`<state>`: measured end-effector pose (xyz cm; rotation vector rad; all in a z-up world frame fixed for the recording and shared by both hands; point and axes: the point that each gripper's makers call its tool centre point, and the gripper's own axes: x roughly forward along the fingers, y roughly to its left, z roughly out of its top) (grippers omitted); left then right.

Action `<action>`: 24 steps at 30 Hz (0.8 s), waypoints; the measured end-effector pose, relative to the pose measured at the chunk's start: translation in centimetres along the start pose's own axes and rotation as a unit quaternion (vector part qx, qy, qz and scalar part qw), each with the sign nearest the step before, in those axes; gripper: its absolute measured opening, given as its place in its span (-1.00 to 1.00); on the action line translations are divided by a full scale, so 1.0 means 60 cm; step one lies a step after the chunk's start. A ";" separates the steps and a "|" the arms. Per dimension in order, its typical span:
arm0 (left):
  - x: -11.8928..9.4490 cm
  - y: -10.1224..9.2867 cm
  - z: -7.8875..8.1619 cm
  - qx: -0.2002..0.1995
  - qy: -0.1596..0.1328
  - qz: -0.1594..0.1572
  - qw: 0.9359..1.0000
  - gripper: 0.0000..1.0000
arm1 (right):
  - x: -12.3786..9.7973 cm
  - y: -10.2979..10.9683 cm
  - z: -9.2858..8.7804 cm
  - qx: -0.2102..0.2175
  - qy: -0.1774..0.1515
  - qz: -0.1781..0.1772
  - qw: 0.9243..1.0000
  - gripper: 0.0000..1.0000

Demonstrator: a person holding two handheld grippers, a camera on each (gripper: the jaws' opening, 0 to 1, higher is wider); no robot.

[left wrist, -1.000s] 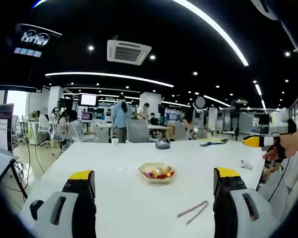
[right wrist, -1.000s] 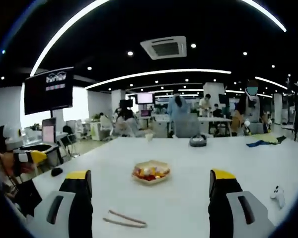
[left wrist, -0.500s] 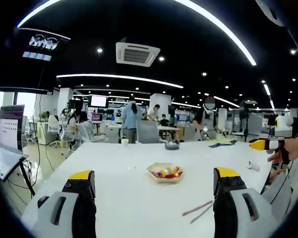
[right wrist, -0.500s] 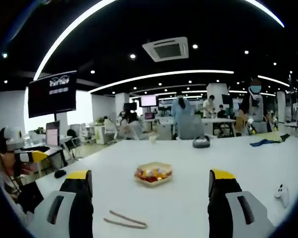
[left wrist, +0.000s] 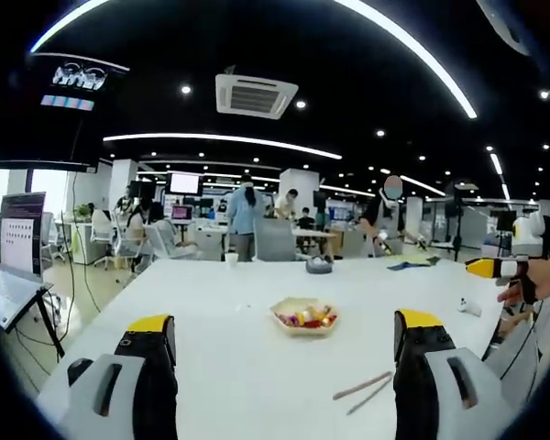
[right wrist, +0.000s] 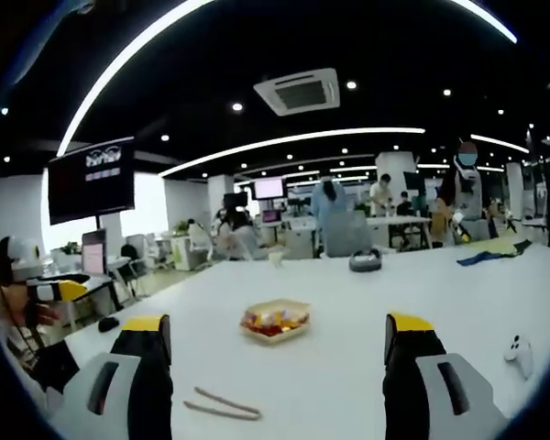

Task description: Place the target food into the container with the food tongs after gripping and lifting it, then release it inside without dropping or visibly crushing the food.

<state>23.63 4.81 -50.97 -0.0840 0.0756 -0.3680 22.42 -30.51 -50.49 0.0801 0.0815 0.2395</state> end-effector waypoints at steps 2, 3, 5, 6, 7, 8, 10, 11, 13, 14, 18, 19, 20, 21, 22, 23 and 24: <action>0.000 -0.001 -0.001 -0.002 0.001 0.000 1.000 0.99 | -0.001 -0.003 0.001 0.001 -0.002 -0.001 1.000 0.96; 0.000 -0.001 -0.002 -0.001 0.002 0.001 1.000 0.99 | -0.001 -0.004 0.001 0.003 -0.002 -0.001 1.000 0.96; -0.001 -0.002 -0.002 -0.001 0.003 0.003 1.000 0.99 | -0.001 -0.005 -0.002 0.005 -0.001 -0.001 1.000 0.96; -0.001 -0.002 -0.003 -0.001 0.004 0.003 1.000 0.99 | 0.000 -0.005 -0.004 0.006 0.000 0.000 1.000 0.96; -0.002 -0.002 -0.003 -0.001 0.004 0.004 1.000 0.99 | 0.000 -0.005 -0.006 0.007 0.002 0.002 1.000 0.96; -0.002 -0.003 -0.003 -0.001 0.004 0.004 1.000 0.99 | 0.001 -0.004 -0.008 0.008 0.003 0.003 1.000 0.96; -0.004 -0.004 -0.004 0.000 0.005 0.006 1.000 0.99 | 0.001 -0.003 -0.008 0.009 0.002 0.005 1.000 0.95; -0.004 -0.003 -0.004 0.000 0.005 0.007 1.000 0.99 | 0.002 -0.003 -0.009 0.010 0.002 0.006 1.000 0.95; -0.006 -0.002 -0.005 -0.003 0.005 0.011 1.000 0.99 | 0.003 -0.006 -0.008 0.012 0.002 0.005 1.000 0.95; -0.007 0.000 -0.005 -0.005 0.003 0.014 1.000 0.99 | 0.004 -0.009 -0.006 0.016 -0.001 0.003 1.000 0.95; -0.011 0.000 -0.009 -0.005 0.005 0.018 1.000 0.99 | 0.011 -0.011 -0.015 0.017 0.007 0.008 1.000 0.95; -0.013 0.001 -0.010 -0.006 0.007 0.020 1.000 0.99 | 0.011 -0.011 -0.017 0.017 0.010 0.010 1.000 0.95; -0.013 0.001 -0.010 -0.006 0.007 0.021 1.000 0.99 | 0.011 -0.011 -0.018 0.018 0.010 0.010 1.000 0.95; -0.015 0.000 -0.011 -0.007 0.007 0.021 1.000 0.99 | 0.010 -0.013 -0.018 0.019 0.008 0.010 1.000 0.95; -0.015 0.001 -0.012 -0.008 0.008 0.022 1.000 0.99 | 0.010 -0.015 -0.020 0.023 0.009 0.008 1.000 0.95; -0.015 0.001 -0.014 -0.008 0.010 0.022 1.000 0.99 | 0.010 -0.016 -0.021 0.025 0.009 0.007 1.000 0.95; -0.015 0.001 -0.015 -0.009 0.011 0.023 1.000 0.99 | 0.009 -0.016 -0.022 0.026 0.008 0.007 1.000 0.95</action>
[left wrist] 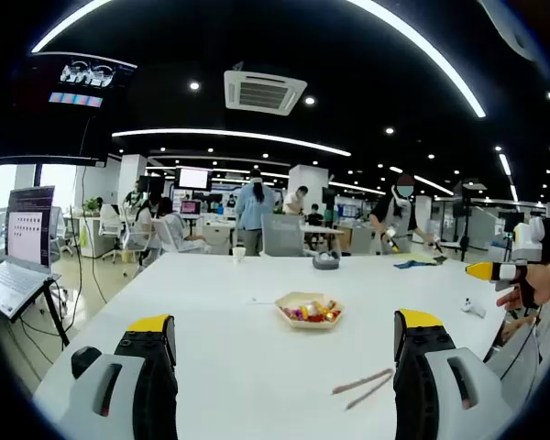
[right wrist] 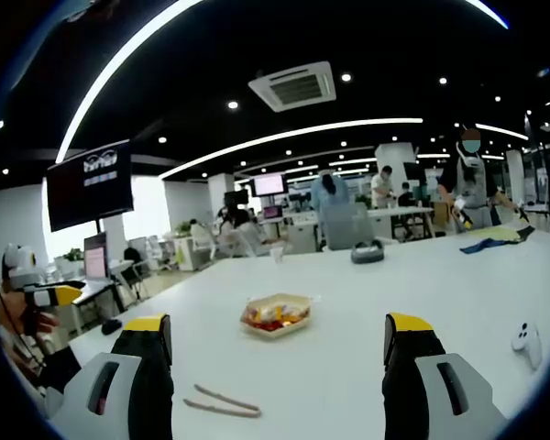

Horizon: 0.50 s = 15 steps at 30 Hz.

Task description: Place the target food into the container with the food tongs after gripping and lifting it, then release it inside without dropping or visibly crushing the food.

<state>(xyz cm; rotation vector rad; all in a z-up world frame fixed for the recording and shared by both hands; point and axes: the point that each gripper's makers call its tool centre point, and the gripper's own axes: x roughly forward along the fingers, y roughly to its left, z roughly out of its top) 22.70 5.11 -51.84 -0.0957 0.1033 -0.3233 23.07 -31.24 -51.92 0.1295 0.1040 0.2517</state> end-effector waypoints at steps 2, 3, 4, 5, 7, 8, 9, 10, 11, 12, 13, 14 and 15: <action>0.001 0.000 -0.001 -0.001 0.000 0.001 1.000 0.99 | 0.000 0.000 -0.001 0.001 0.001 -0.001 1.000 0.94; 0.002 0.000 -0.001 -0.002 0.001 0.001 1.000 0.99 | 0.000 0.000 -0.002 0.001 0.002 0.000 1.000 0.94; 0.004 0.000 -0.002 -0.003 0.002 0.001 1.000 0.99 | -0.001 0.000 -0.002 0.002 0.002 0.001 1.000 0.94; 0.006 -0.001 -0.001 -0.003 0.001 0.001 1.000 0.99 | 0.000 0.000 -0.002 0.001 0.003 0.001 1.000 0.94; 0.008 -0.003 -0.001 -0.004 0.001 0.000 1.000 0.99 | 0.000 -0.001 -0.004 0.001 0.004 0.001 1.000 0.94; 0.011 -0.004 -0.001 -0.003 0.000 -0.002 1.000 0.99 | 0.000 -0.002 -0.004 0.001 0.005 0.001 1.000 0.94; 0.012 -0.005 -0.001 -0.003 0.001 -0.002 1.000 0.99 | 0.000 -0.003 -0.004 0.001 0.004 0.001 1.000 0.94; 0.013 -0.005 -0.001 -0.003 0.001 -0.003 1.000 0.99 | 0.000 -0.003 -0.003 0.002 0.004 0.001 1.000 0.94; 0.015 -0.006 -0.001 -0.004 0.001 -0.004 1.000 0.99 | 0.000 -0.004 -0.003 0.001 0.004 0.000 1.000 0.94; 0.016 -0.007 -0.001 -0.005 0.001 -0.005 1.000 0.99 | -0.001 -0.006 -0.002 0.000 0.004 -0.001 1.000 0.94; 0.017 -0.007 -0.001 -0.006 0.001 -0.005 1.000 0.99 | -0.001 -0.008 -0.001 0.000 0.003 -0.001 1.000 0.94; 0.018 -0.008 -0.001 -0.005 0.000 -0.006 1.000 0.99 | -0.002 -0.009 -0.001 0.000 0.003 -0.002 1.000 0.94; 0.018 -0.008 -0.002 -0.004 -0.001 -0.006 1.000 0.99 | -0.004 -0.011 -0.003 -0.003 0.005 -0.002 1.000 0.93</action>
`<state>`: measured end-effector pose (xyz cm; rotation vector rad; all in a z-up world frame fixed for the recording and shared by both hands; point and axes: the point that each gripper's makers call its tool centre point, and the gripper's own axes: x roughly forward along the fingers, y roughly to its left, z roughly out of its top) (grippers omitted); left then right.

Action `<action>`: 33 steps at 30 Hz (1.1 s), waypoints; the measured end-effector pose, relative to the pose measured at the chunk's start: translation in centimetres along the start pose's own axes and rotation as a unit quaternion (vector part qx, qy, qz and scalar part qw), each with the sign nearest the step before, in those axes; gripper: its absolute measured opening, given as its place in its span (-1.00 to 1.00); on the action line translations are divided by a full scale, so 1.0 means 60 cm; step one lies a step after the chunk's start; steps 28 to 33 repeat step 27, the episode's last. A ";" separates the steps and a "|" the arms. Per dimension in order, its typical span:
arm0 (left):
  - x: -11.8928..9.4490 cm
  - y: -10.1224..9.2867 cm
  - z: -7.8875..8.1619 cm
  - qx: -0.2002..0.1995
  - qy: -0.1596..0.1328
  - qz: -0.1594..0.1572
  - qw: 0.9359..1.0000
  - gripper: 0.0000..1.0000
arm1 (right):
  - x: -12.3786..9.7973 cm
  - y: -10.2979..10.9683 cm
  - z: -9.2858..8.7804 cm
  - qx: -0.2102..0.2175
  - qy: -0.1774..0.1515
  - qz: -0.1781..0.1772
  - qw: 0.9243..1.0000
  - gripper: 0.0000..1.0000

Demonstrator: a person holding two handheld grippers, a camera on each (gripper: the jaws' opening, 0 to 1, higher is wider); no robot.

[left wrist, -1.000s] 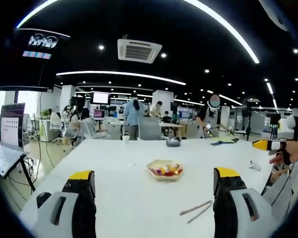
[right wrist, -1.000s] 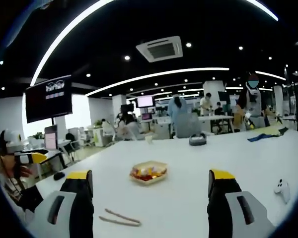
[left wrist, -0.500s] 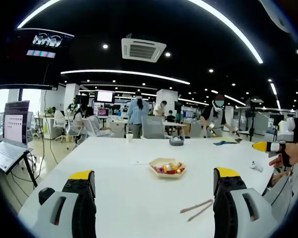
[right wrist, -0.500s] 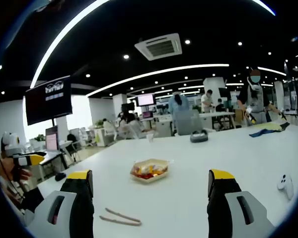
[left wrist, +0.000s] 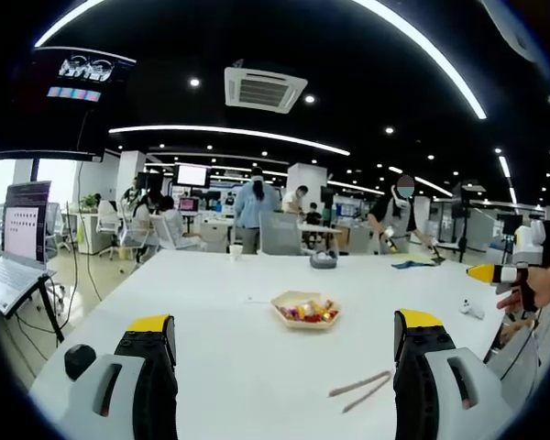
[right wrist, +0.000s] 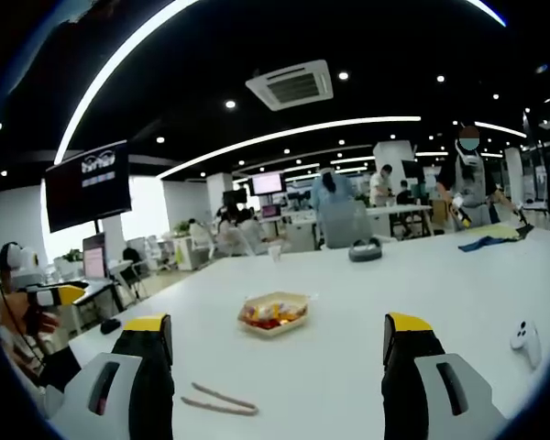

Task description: Place the target food into the container with the food tongs after gripping and lifting it, then release it inside without dropping or visibly crushing the food.

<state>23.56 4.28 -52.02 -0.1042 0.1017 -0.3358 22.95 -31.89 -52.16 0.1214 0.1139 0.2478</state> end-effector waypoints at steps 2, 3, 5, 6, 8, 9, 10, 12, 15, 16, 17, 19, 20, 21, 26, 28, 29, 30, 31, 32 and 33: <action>0.001 0.001 -0.006 -0.007 0.010 0.002 1.000 0.99 | -0.002 -0.004 -0.005 0.002 0.006 -0.004 1.000 0.93; 0.002 -0.001 -0.006 -0.008 0.015 0.001 1.000 0.99 | -0.002 -0.006 -0.006 0.005 0.008 -0.006 1.000 0.94; 0.002 -0.007 0.015 0.019 -0.006 -0.006 1.000 0.99 | -0.003 -0.018 0.008 -0.017 -0.013 -0.025 0.999 0.97; -0.001 -0.009 0.016 0.018 -0.005 -0.005 1.000 0.99 | -0.005 -0.016 0.010 -0.015 -0.017 -0.023 0.999 0.97; 0.000 -0.009 0.014 0.016 -0.003 -0.006 1.000 0.99 | -0.006 -0.017 0.007 -0.010 -0.013 -0.023 1.000 0.97; 0.000 -0.009 0.013 0.016 -0.003 -0.006 1.000 0.99 | -0.007 -0.018 0.005 -0.007 -0.010 -0.023 1.000 0.97; 0.000 -0.006 0.010 0.021 -0.005 -0.003 1.000 0.99 | -0.008 -0.019 0.001 -0.002 -0.006 -0.024 1.000 0.97; -0.002 -0.002 0.010 0.019 -0.008 -0.003 1.000 0.99 | -0.009 -0.020 0.001 0.010 -0.006 -0.028 1.000 0.97; -0.002 0.003 0.007 0.013 -0.007 0.000 1.000 0.99 | -0.010 -0.019 0.002 0.011 -0.008 -0.028 1.000 0.96; -0.002 0.003 0.006 0.013 -0.007 0.000 1.000 0.99 | -0.010 -0.019 0.001 0.009 -0.007 -0.027 1.000 0.96; -0.002 0.003 0.005 0.015 -0.005 -0.001 1.000 0.99 | -0.010 -0.017 0.001 0.007 -0.007 -0.026 1.000 0.96; -0.002 0.003 0.004 0.015 -0.004 -0.002 1.000 0.99 | -0.010 -0.017 0.001 0.007 -0.007 -0.026 1.000 0.95; -0.002 0.003 0.004 0.015 -0.004 -0.002 1.000 0.99 | -0.010 -0.017 0.001 0.007 -0.006 -0.026 1.000 0.96; -0.002 0.003 0.003 0.015 -0.003 -0.002 1.000 0.99 | -0.010 -0.017 0.001 0.007 -0.006 -0.026 1.000 0.96; -0.001 0.007 0.013 0.020 -0.018 0.006 1.000 0.99 | -0.015 -0.020 0.014 -0.005 -0.030 -0.040 0.999 0.99; 0.001 0.007 0.013 0.023 -0.017 0.007 1.000 0.99 | -0.015 -0.020 0.015 -0.003 -0.031 -0.040 0.999 0.98; 0.001 0.007 0.013 0.023 -0.017 0.007 1.000 0.99 | -0.015 -0.020 0.015 -0.003 -0.031 -0.040 0.999 0.98; 0.001 0.007 0.013 0.023 -0.017 0.007 1.000 0.99 | -0.015 -0.020 0.015 -0.003 -0.031 -0.040 0.999 0.98; 0.001 0.007 0.013 0.023 -0.017 0.007 1.000 0.99 | -0.015 -0.020 0.015 -0.003 -0.031 -0.040 0.999 0.98; 0.001 0.007 0.013 0.023 -0.017 0.007 1.000 0.99 | -0.015 -0.020 0.015 -0.003 -0.031 -0.040 0.999 0.98; 0.001 0.007 0.013 0.023 -0.017 0.007 1.000 0.99 | -0.015 -0.020 0.015 -0.003 -0.031 -0.040 0.999 0.98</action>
